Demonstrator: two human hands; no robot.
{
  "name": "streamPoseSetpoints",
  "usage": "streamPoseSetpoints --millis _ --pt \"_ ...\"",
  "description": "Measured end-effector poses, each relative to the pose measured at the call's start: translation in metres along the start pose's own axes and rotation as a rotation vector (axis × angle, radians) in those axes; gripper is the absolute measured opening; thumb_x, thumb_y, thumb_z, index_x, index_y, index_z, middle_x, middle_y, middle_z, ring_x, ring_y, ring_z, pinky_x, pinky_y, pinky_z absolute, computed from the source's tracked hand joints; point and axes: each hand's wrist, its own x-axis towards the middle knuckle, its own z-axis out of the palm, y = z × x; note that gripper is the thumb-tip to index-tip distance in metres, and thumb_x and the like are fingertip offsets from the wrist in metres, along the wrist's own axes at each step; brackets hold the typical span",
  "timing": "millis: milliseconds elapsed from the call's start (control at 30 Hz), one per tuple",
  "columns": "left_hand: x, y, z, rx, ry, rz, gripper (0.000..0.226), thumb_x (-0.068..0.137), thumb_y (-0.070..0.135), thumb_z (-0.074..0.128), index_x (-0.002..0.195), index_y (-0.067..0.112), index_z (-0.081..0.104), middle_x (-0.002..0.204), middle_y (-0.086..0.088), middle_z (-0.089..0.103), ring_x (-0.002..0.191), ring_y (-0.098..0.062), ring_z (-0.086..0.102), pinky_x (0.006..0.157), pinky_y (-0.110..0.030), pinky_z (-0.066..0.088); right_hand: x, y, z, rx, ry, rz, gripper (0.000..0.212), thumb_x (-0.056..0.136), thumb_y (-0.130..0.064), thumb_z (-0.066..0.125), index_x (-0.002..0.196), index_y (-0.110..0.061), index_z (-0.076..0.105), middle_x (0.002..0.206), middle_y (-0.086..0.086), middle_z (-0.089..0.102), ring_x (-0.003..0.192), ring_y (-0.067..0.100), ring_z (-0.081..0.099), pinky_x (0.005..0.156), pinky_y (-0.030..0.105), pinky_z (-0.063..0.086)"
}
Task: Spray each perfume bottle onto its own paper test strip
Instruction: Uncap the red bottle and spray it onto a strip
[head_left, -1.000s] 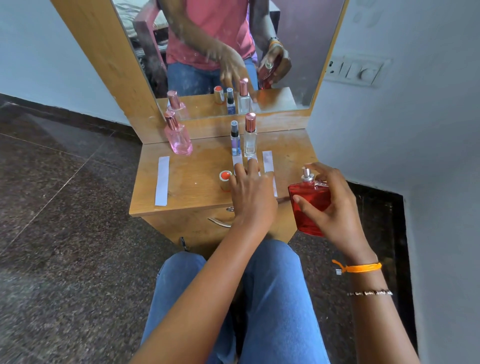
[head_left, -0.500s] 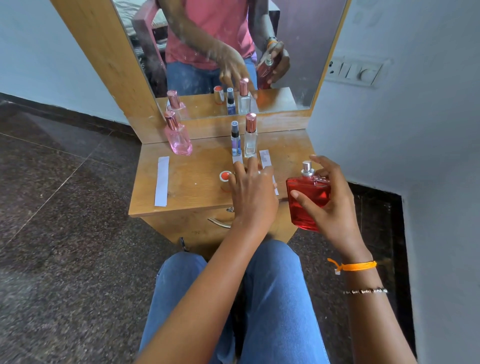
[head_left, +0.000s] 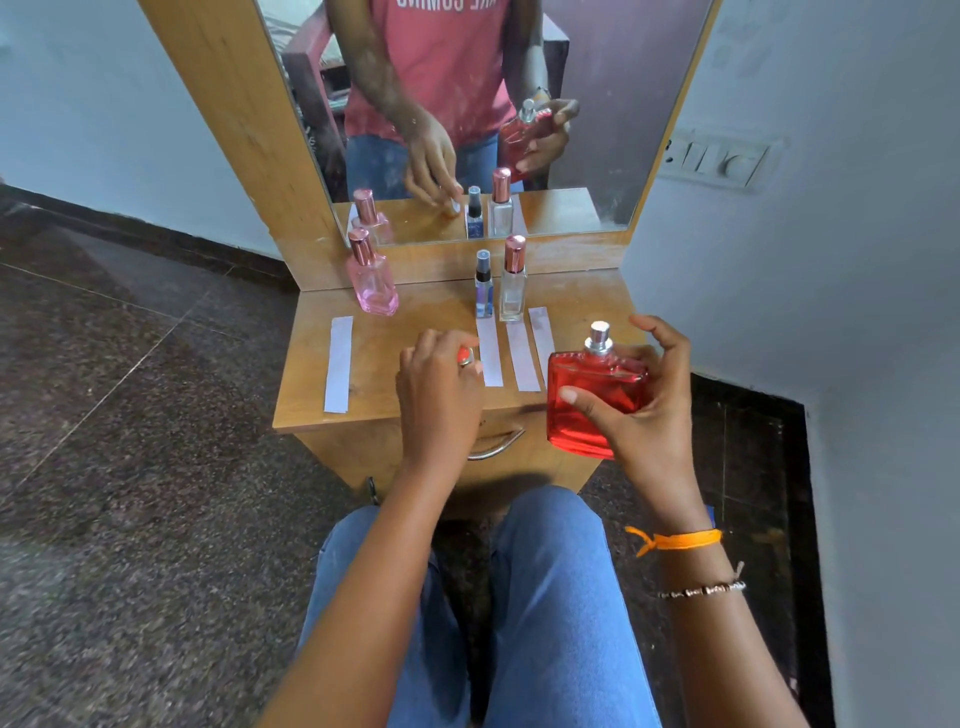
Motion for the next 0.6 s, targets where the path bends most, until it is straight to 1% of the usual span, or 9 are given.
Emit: streamPoseSetpoints --millis 100,167,233,267,333,400,500,533,600 --pt "0.006 0.005 -0.012 -0.235 0.050 0.000 0.026 0.083 0.008 0.063 0.108 0.015 0.061 0.099 0.002 0.060 0.094 -0.014 0.059 0.077 -0.018 0.042 -0.011 0.001 0.008 0.009 -0.036 0.026 0.083 0.061 -0.006 0.087 0.127 -0.026 0.041 0.104 0.005 0.060 0.096 0.011 0.062 0.084 0.019 0.050" --pt "0.007 0.015 -0.023 -0.459 0.063 -0.023 0.029 0.081 0.013 0.067 0.108 0.018 0.059 0.091 0.006 0.065 0.081 0.004 0.062 0.070 -0.007 0.044 -0.017 0.002 0.012 0.023 -0.074 0.044 0.084 0.060 -0.002 0.087 0.125 -0.029 0.042 0.098 0.001 0.062 0.092 0.007 0.064 0.081 0.016 0.050" --pt "0.005 0.024 -0.032 -0.578 0.066 -0.003 0.032 0.079 0.018 0.070 0.108 0.021 0.057 0.082 0.014 0.063 0.076 0.013 0.059 0.067 -0.001 0.041 -0.022 0.002 0.018 0.048 -0.117 0.069 0.084 0.060 -0.003 0.087 0.124 -0.034 0.042 0.099 0.006 0.063 0.092 0.012 0.066 0.081 0.020 0.052" --pt "0.004 0.028 -0.035 -0.605 0.041 0.010 0.034 0.079 0.020 0.071 0.109 0.022 0.056 0.081 0.015 0.063 0.076 0.013 0.060 0.068 -0.001 0.041 -0.023 0.001 0.021 0.055 -0.132 0.077 0.084 0.059 -0.006 0.087 0.124 -0.035 0.042 0.100 0.008 0.064 0.093 0.015 0.067 0.082 0.024 0.053" --pt "-0.001 0.032 -0.038 -0.604 -0.063 0.030 0.040 0.077 0.022 0.072 0.113 0.023 0.054 0.084 0.012 0.066 0.077 0.011 0.060 0.068 -0.002 0.042 -0.025 -0.002 0.026 0.055 -0.146 0.078 0.084 0.058 -0.015 0.087 0.124 -0.039 0.042 0.101 0.006 0.064 0.094 0.016 0.067 0.084 0.028 0.054" --pt "-0.007 0.034 -0.038 -0.532 -0.172 0.042 0.045 0.076 0.023 0.073 0.116 0.025 0.053 0.087 0.010 0.066 0.076 0.010 0.060 0.066 -0.001 0.041 -0.025 -0.005 0.028 0.041 -0.157 0.060 0.083 0.058 -0.021 0.086 0.125 -0.041 0.041 0.101 0.004 0.064 0.093 0.016 0.067 0.084 0.030 0.054" --pt "-0.011 0.033 -0.040 -0.466 -0.231 0.045 0.049 0.075 0.024 0.074 0.119 0.026 0.053 0.088 0.010 0.065 0.077 0.006 0.060 0.066 -0.005 0.044 -0.028 -0.009 0.030 0.003 -0.183 -0.012 0.084 0.064 -0.020 0.084 0.129 -0.048 0.037 0.112 0.005 0.059 0.099 0.020 0.062 0.085 0.028 0.052" --pt "-0.011 0.033 -0.042 -0.455 -0.251 0.049 0.051 0.074 0.024 0.075 0.120 0.026 0.052 0.087 0.011 0.065 0.077 0.005 0.061 0.067 -0.008 0.045 -0.029 -0.011 0.031 -0.009 -0.197 -0.029 0.085 0.066 -0.019 0.083 0.130 -0.051 0.036 0.118 0.001 0.056 0.101 0.021 0.060 0.087 0.029 0.052" --pt "-0.009 0.033 -0.047 -0.433 -0.309 0.073 0.056 0.074 0.024 0.075 0.123 0.026 0.050 0.087 0.012 0.066 0.076 0.005 0.062 0.067 -0.008 0.045 -0.031 -0.013 0.032 -0.049 -0.236 -0.075 0.086 0.071 -0.016 0.081 0.134 -0.051 0.032 0.128 -0.018 0.049 0.103 0.016 0.057 0.090 0.030 0.051"
